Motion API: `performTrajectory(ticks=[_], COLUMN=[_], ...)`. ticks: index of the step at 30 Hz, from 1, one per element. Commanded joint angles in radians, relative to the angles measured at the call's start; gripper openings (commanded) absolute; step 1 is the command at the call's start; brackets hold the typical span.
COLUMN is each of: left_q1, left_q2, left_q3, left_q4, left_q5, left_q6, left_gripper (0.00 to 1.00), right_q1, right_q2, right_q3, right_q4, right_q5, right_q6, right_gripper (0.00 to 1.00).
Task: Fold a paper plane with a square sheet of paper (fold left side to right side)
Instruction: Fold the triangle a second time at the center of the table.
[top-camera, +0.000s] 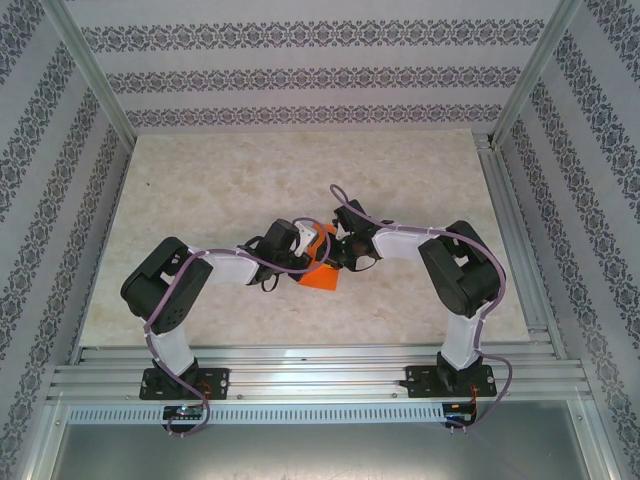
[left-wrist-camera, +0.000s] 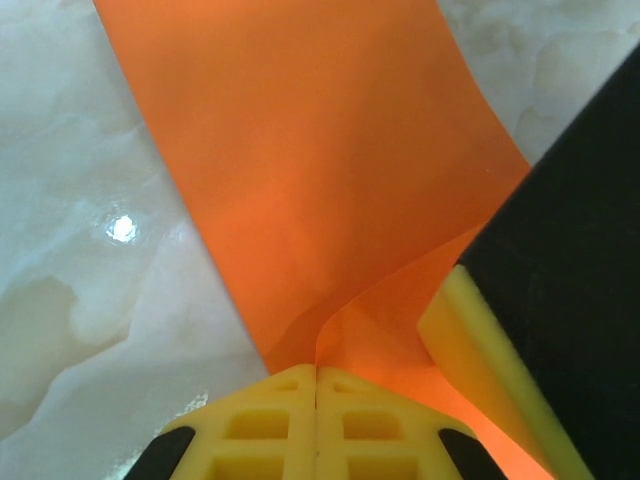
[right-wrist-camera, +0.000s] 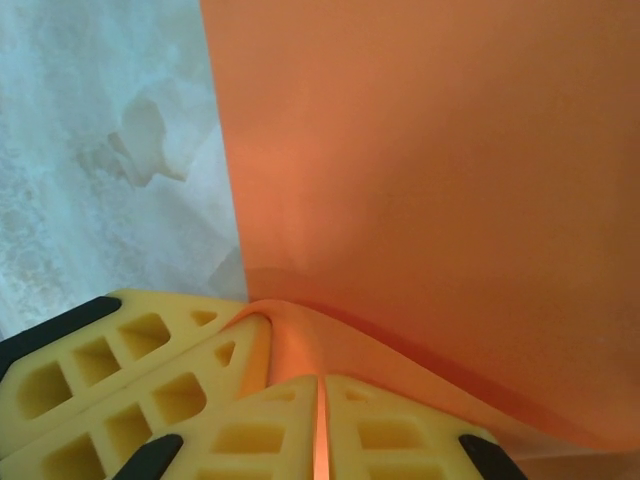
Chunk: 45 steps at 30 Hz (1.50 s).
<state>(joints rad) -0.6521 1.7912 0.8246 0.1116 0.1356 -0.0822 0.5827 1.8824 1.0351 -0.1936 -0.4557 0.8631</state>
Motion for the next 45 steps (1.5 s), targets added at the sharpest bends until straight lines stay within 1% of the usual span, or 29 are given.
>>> performTrajectory(ticks=[1, 25, 29, 34, 36, 38, 41, 45], left_q1=[-0.022, -0.027, -0.027, -0.019, -0.006, 0.015, 0.043, 0.044], left_q2=[0.034, 0.027, -0.013, -0.124, -0.201, -0.273, -0.354, -0.37], left_q3=[-0.032, -0.043, -0.051, -0.069, -0.089, -0.11, -0.131, -0.152], left_q4=[-0.052, -0.041, -0.033, -0.044, -0.042, -0.042, -0.043, -0.018], left_q5=[-0.008, -0.001, 0.006, 0.003, 0.01, 0.024, 0.097, 0.227], left_q6=[0.015, 0.011, -0.004, -0.041, -0.064, -0.093, -0.139, -0.202], left_gripper=[0.01, 0.01, 0.06, 0.26, 0.36, 0.4, 0.41, 0.34], right_q1=[0.009, 0.017, 0.018, 0.019, 0.018, 0.02, 0.021, 0.021], right_q2=[0.007, 0.034, 0.035, 0.035, 0.036, 0.037, 0.039, 0.041], right_q3=[0.015, -0.041, -0.066, -0.092, -0.093, -0.091, -0.084, -0.077], right_q4=[-0.025, -0.007, -0.003, 0.011, 0.016, 0.017, 0.016, 0.011], right_q5=[0.037, 0.04, 0.045, 0.043, 0.04, 0.039, 0.038, 0.038], right_q6=[-0.018, -0.024, -0.031, -0.035, -0.037, -0.039, -0.044, -0.05], right_gripper=[0.11, 0.1, 0.1, 0.1, 0.11, 0.1, 0.11, 0.11])
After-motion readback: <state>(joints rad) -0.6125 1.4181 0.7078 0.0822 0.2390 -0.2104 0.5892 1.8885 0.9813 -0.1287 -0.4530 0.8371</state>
